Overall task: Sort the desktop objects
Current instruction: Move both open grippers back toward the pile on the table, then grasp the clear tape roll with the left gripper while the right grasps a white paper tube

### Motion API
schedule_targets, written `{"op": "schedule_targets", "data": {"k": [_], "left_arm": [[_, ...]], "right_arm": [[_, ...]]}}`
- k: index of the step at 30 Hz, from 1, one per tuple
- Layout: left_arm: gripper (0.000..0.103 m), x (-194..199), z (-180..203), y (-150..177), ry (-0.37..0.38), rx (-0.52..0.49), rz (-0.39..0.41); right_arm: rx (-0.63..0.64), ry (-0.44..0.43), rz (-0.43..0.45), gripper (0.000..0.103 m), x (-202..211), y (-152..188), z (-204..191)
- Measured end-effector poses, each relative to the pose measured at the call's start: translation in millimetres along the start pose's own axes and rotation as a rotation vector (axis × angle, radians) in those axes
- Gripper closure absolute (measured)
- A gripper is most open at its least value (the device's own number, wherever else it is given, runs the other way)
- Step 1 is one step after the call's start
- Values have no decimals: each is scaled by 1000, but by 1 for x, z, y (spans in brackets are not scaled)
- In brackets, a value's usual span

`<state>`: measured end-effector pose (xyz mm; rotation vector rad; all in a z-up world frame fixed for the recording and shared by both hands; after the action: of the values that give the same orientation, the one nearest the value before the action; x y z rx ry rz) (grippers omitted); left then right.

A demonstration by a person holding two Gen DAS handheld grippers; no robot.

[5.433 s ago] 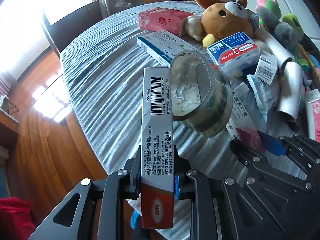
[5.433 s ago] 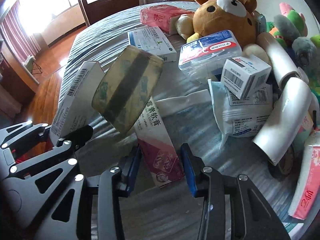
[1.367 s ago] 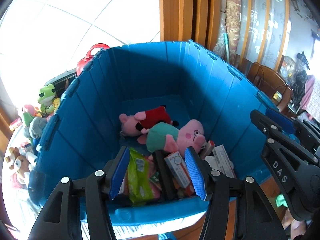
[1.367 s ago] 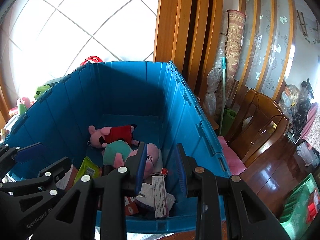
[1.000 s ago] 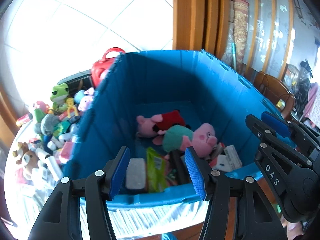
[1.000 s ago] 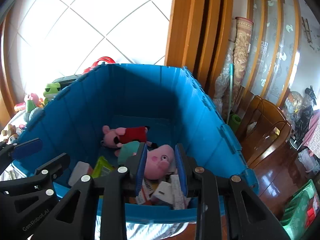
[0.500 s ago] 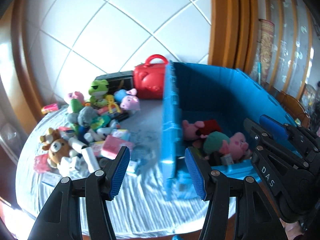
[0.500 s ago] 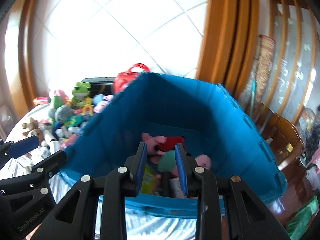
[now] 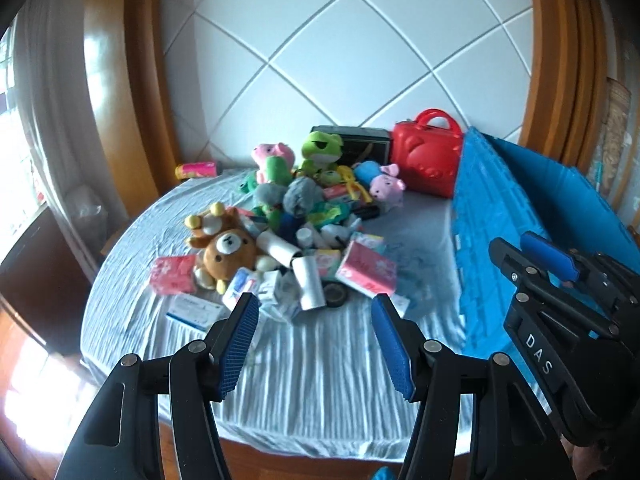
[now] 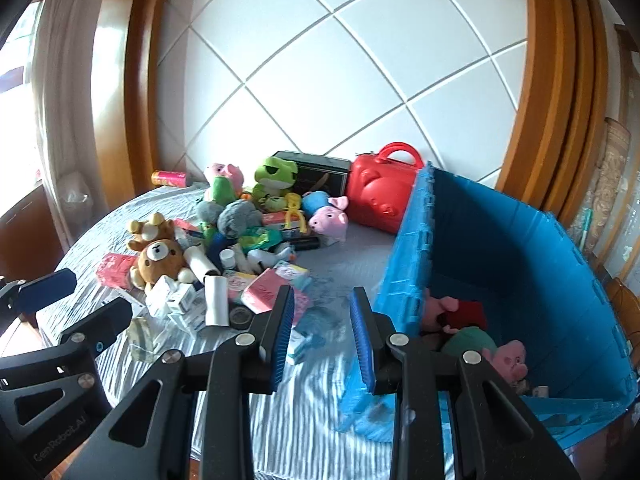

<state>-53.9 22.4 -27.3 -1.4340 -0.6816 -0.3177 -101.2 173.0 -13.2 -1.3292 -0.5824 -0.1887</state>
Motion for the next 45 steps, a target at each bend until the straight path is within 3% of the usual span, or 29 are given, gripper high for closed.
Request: {"op": "schedule_targets", "data": {"k": [10, 18, 20, 21, 22, 30, 38, 39, 43, 45], "left_arm": [[44, -51, -82, 45, -148, 135, -150], [42, -120, -105, 83, -183, 199, -257], [42, -142, -105, 94, -187, 204, -305], [42, -154, -104, 100, -189, 204, -331], [42, -165, -104, 105, -193, 208, -354], [42, -235, -114, 124, -245, 289, -461], [42, -270, -112, 118, -274, 299, -481], [43, -273, -112, 117, -271, 300, -483], [63, -280, -108, 110, -233, 286, -477], [63, -285, -107, 105, -235, 266, -478]], "right_arm": [[124, -193, -125, 75, -55, 26, -103], [149, -284, -272, 75, -127, 59, -122], [148, -290, -315, 59, -150, 69, -123], [151, -294, -336, 40, -161, 75, -124], [156, -299, -357, 32, -173, 81, -125], [191, -342, -506, 32, -254, 117, -134], [161, -371, -519, 32, -309, 108, -133], [155, -371, -519, 32, -314, 106, -133], [134, -372, -511, 32, -329, 98, -136], [132, -368, -510, 32, -335, 95, -138]]}}
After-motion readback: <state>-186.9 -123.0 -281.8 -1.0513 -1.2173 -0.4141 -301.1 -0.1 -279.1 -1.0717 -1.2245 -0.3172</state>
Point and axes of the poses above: each gripper's, at about its wrist camera, not at the fingertips, and x roughly against the way its jaws point, z to its right, y to its underside, the point moved 2 cm from there along -x, roughly the way its jaws point, and after that the axes turned 4 degrees about z, right-handed, at the moved point
